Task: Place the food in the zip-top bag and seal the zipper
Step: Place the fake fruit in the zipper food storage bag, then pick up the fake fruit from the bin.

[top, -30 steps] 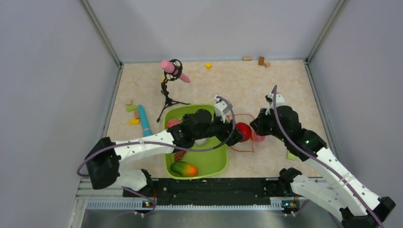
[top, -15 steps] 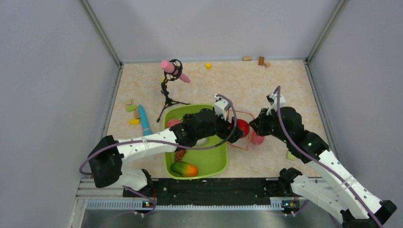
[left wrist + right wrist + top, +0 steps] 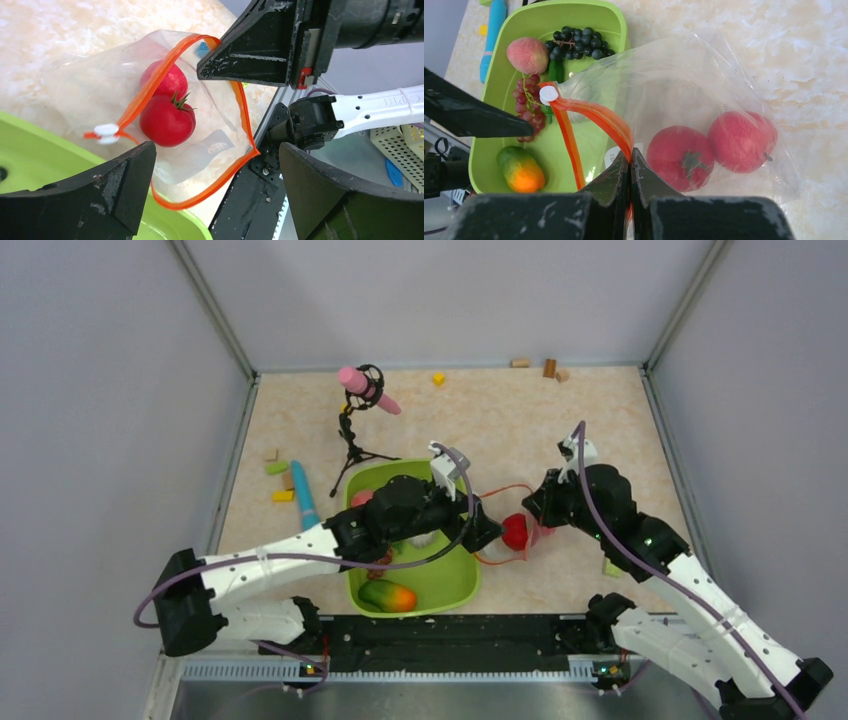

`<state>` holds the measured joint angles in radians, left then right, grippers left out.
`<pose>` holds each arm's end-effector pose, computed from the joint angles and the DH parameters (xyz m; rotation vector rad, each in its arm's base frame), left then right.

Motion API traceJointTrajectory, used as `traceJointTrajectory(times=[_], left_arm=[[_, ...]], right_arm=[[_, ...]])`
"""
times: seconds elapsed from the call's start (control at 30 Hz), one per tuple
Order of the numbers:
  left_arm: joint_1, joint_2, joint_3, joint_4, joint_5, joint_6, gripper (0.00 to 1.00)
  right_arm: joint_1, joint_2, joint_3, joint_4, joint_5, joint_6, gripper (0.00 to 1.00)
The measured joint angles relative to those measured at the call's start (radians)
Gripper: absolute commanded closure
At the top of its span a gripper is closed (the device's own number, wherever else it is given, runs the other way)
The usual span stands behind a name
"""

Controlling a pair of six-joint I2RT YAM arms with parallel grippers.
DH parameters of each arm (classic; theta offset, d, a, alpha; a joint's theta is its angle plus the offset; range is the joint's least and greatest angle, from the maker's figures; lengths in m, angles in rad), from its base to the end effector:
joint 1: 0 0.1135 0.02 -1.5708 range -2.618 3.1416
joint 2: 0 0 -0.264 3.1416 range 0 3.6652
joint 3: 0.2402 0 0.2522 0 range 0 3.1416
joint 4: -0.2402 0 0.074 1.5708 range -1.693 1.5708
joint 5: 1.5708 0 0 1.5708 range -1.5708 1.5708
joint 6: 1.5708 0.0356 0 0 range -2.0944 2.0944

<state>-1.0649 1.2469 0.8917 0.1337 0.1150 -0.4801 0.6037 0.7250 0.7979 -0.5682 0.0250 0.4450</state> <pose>0.1385 -0.2585 0.3108 0.6509 1.8493 -1.1740 0.1312 0.0894 0.3142 -0.1526 2.1192 0.6114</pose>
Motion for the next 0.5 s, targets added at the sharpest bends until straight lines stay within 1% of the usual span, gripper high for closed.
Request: traceJointTrajectory(times=[0.1,0.2,0.27,0.4,0.5], left_arm=[[-0.001,-0.089,-0.042,-0.035,-0.053,-0.003,0.02],[-0.002,-0.177,-0.086,-0.099,-0.183,-0.031,0.02],[-0.002,-0.243,-0.121,-0.180,-0.292,-0.068,0.02],[-0.002,-0.348,-0.160,-0.423,-0.520,-0.184,0.02],[-0.002,-0.399,-0.182,-0.564,-0.645,-0.275,0.02]], right_arm=[[0.000,0.005,-0.001,0.000,0.000,0.000,1.00],[0.000,0.011,-0.002,0.000,0.000,0.000,1.00],[0.000,0.016,-0.002,0.001,0.001,0.000,1.00],[0.000,0.029,-0.002,0.000,0.008,0.000,1.00],[0.000,0.038,-0.002,0.000,0.013,0.000,1.00]])
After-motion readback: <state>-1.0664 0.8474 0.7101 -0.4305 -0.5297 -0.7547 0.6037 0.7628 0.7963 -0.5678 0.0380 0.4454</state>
